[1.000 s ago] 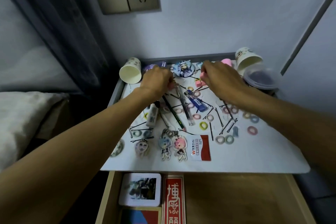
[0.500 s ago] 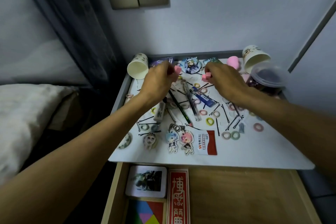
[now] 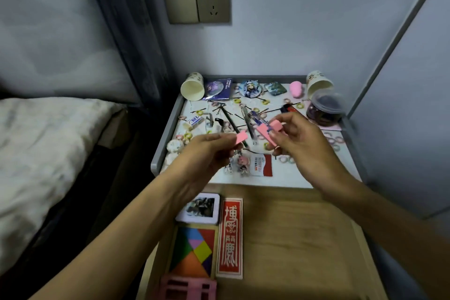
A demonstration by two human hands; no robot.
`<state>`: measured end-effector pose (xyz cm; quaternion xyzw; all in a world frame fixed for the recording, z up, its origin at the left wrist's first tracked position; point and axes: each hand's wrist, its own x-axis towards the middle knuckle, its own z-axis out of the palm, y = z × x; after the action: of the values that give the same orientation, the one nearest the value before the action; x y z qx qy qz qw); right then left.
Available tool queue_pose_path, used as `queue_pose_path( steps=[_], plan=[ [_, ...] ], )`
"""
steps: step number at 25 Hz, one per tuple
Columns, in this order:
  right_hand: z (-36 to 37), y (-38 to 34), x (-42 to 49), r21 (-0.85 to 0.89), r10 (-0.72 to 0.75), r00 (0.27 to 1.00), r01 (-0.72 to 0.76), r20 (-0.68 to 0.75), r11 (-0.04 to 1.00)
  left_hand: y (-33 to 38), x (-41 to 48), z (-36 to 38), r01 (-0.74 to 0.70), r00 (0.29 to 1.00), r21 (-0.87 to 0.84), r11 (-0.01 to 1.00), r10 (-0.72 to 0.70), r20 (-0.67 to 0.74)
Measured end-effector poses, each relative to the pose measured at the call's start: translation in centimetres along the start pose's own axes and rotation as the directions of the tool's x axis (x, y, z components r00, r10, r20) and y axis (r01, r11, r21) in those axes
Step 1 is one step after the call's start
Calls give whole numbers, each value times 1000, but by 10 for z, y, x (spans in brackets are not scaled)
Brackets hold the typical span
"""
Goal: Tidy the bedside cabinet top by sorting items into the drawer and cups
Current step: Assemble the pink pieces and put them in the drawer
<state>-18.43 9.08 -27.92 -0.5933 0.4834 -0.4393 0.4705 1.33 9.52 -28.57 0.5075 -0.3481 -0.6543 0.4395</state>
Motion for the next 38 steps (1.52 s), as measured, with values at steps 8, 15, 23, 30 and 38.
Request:
queue_pose_path(
  steps=[8, 15, 23, 30, 38],
  plan=[
    [7, 18, -46, 148, 116, 992, -107, -54, 983, -40, -35, 5, 56, 997, 173, 983, -65, 51],
    [17, 30, -35, 3, 46, 998, -46, -46, 999, -43, -18, 16, 78, 994, 101, 992, -85, 71],
    [15, 31, -36, -104, -5, 998, -1, -59, 995, -46, -20, 17, 6, 997, 89, 996, -12, 70],
    [10, 36, -38, 114, 231, 972, -235, 50, 965, -45, -24, 16, -148, 989, 338, 929, 134, 62],
    [9, 34, -42, 130, 197, 980, -198, 23, 971, -48, -26, 19, -130, 990, 277, 952, 111, 84]
  ],
)
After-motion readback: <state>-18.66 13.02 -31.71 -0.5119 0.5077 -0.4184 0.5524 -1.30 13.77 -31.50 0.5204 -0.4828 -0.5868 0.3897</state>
